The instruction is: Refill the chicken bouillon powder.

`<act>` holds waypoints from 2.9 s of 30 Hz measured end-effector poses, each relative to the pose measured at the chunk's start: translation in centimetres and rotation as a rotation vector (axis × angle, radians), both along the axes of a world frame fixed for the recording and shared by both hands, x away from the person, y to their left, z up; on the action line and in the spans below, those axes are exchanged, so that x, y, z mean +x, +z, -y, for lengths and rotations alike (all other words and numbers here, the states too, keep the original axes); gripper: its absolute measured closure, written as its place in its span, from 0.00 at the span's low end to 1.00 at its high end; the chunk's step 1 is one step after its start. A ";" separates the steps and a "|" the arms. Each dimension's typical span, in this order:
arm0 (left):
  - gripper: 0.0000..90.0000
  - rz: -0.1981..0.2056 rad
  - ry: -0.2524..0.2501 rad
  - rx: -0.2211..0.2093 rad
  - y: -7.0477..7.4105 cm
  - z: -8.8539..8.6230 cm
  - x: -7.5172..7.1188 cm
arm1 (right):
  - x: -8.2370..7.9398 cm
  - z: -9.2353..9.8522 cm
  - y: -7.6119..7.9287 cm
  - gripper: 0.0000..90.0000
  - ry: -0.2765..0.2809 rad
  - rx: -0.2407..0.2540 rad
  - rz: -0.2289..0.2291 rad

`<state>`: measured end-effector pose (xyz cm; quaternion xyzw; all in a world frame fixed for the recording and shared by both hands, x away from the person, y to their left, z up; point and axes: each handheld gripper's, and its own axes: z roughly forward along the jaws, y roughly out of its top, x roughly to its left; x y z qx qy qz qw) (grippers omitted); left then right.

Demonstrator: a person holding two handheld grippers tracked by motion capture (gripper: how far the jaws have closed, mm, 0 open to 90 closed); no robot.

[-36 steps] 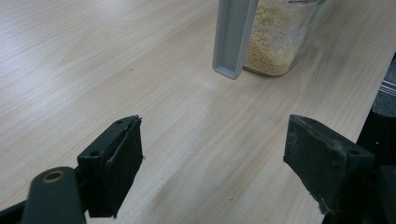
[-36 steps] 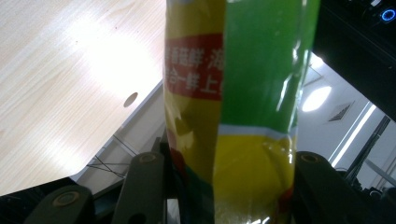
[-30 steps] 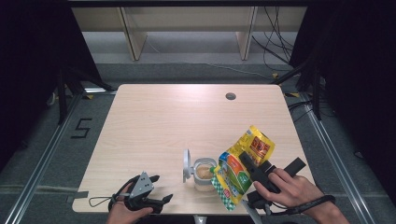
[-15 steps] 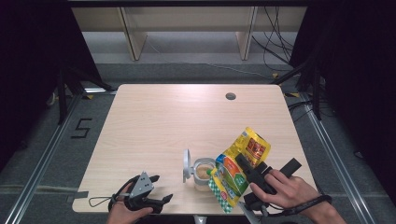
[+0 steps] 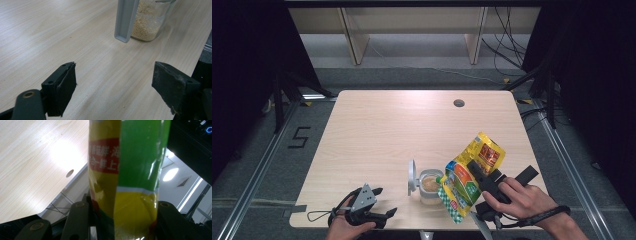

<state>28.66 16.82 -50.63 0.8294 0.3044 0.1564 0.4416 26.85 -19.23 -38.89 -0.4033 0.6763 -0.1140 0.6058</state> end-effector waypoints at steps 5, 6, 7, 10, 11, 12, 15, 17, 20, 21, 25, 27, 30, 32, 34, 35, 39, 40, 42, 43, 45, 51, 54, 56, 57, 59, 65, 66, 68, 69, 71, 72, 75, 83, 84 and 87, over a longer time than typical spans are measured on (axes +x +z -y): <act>0.21 -0.007 0.003 -0.010 0.0 0.0 0.0 | -0.3 0.2 0.0 0.71 -0.004 0.012 0.004; 0.21 -0.004 0.001 -0.006 0.0 0.0 0.0 | -0.3 0.2 0.1 0.71 -0.003 0.010 0.002; 0.21 -0.004 -0.005 0.003 0.0 -0.1 0.0 | -0.3 0.1 0.0 0.71 0.006 0.013 -0.002; 0.21 -0.005 0.000 0.008 0.0 -0.1 0.0 | -0.5 0.0 0.1 0.71 0.015 0.002 0.011; 0.21 -0.005 -0.001 0.010 0.0 -0.1 0.0 | -0.5 0.0 0.0 0.71 0.014 0.021 0.006; 0.21 -0.005 -0.001 0.010 0.0 -0.1 0.0 | -0.6 0.0 0.0 0.71 0.005 0.031 0.001; 0.21 -0.005 -0.006 0.009 0.1 -0.1 0.0 | -0.5 -0.2 -0.1 0.71 0.014 0.028 -0.004; 0.21 -0.013 0.005 -0.009 0.0 -0.1 0.0 | -0.4 -0.3 0.0 0.71 0.017 0.009 0.004; 0.21 -0.008 0.003 0.005 0.1 -0.1 0.0 | -0.3 -0.3 -0.2 0.71 0.013 0.029 -0.004; 0.21 -0.010 0.003 -0.001 0.0 -0.1 0.0 | -0.2 -0.3 -0.1 0.71 0.011 0.025 -0.005; 0.21 -0.003 -0.006 0.015 0.1 -0.2 0.0 | -0.3 0.0 -0.3 0.71 0.008 0.045 0.001; 0.21 -0.007 -0.007 0.009 0.1 -0.2 0.0 | -0.3 0.1 -0.3 0.71 -0.001 0.052 -0.001; 0.21 -0.013 0.012 -0.022 0.0 0.0 -0.1 | -0.4 0.7 -0.9 0.71 -0.023 0.146 -0.030; 0.21 -0.013 0.006 -0.006 0.0 -0.1 0.0 | -0.6 1.0 -1.2 0.71 -0.031 0.169 -0.044; 0.21 -0.008 0.004 0.009 0.0 -0.1 0.0 | -0.7 1.2 -1.5 0.71 -0.037 0.180 -0.055; 0.21 -0.003 -0.006 0.013 0.1 -0.2 0.0 | -0.7 1.3 -1.6 0.72 -0.044 0.189 -0.063; 0.21 -0.012 0.015 -0.023 0.0 0.0 -0.1 | -0.5 1.9 -2.2 0.72 -0.038 0.214 -0.081; 0.21 -0.006 0.007 -0.002 0.0 -0.2 0.0 | -0.5 2.3 -2.7 0.72 -0.042 0.285 -0.078; 0.21 0.006 -0.007 0.009 0.1 -0.2 0.1 | -0.4 2.5 -3.1 0.72 -0.031 0.313 -0.100; 0.21 -0.011 0.018 -0.022 -0.1 0.0 -0.1 | -0.4 2.5 -3.2 0.72 -0.030 0.325 -0.108; 0.21 -0.007 0.003 0.008 0.0 -0.1 0.0 | -0.4 2.7 -3.5 0.72 -0.034 0.346 -0.118; 0.21 -0.005 0.009 -0.005 0.0 -0.1 0.0 | -0.1 2.9 -4.6 0.73 -0.043 0.479 -0.180; 0.21 -0.007 0.017 -0.026 -0.1 0.0 -0.1 | 0.4 3.2 -4.8 0.74 -0.058 0.545 -0.234; 0.21 -0.006 0.016 -0.010 -0.1 -0.1 0.0 | 0.6 3.4 -5.1 0.74 -0.053 0.576 -0.258; 0.21 0.001 0.004 -0.001 0.0 -0.1 0.1 | 0.7 3.6 -5.4 0.74 -0.062 0.604 -0.273; 0.21 0.002 0.004 -0.001 -0.1 -0.2 0.1 | 0.8 3.9 -5.6 0.74 -0.056 0.647 -0.298; 0.21 -0.008 0.018 -0.012 -0.1 -0.1 0.0 | 0.7 5.0 -5.6 0.75 -0.055 0.802 -0.422; 0.21 -0.001 0.011 -0.006 -0.1 -0.1 0.0 | 0.8 5.1 -5.6 0.75 -0.056 0.824 -0.444; 0.21 -0.010 0.015 -0.010 0.0 -0.1 0.0 | 0.8 5.4 -5.8 0.75 -0.057 0.872 -0.496; 0.21 -0.013 0.016 -0.020 0.0 0.0 -0.1 | 0.9 5.4 -6.0 0.75 -0.058 0.897 -0.509; 0.21 -0.012 0.013 -0.024 0.0 0.0 0.0 | 1.1 5.6 -6.0 0.75 -0.051 0.912 -0.532; 0.21 -0.010 0.009 -0.023 0.0 0.0 0.0 | 1.1 5.7 -6.3 0.75 -0.066 0.958 -0.562; 0.21 -0.016 0.009 -0.030 0.0 0.0 0.0 | 1.3 6.0 -6.4 0.75 -0.073 1.015 -0.626; 0.21 -0.014 0.006 -0.021 0.0 0.0 0.0 | 2.1 6.6 -6.8 0.76 -0.051 1.171 -0.775; 0.21 -0.014 0.006 -0.020 0.0 0.0 0.0 | 2.3 6.6 -6.8 0.76 -0.050 1.178 -0.787; 0.21 -0.012 0.011 -0.030 0.0 0.0 -0.1 | 2.7 6.8 -7.0 0.77 -0.039 1.217 -0.823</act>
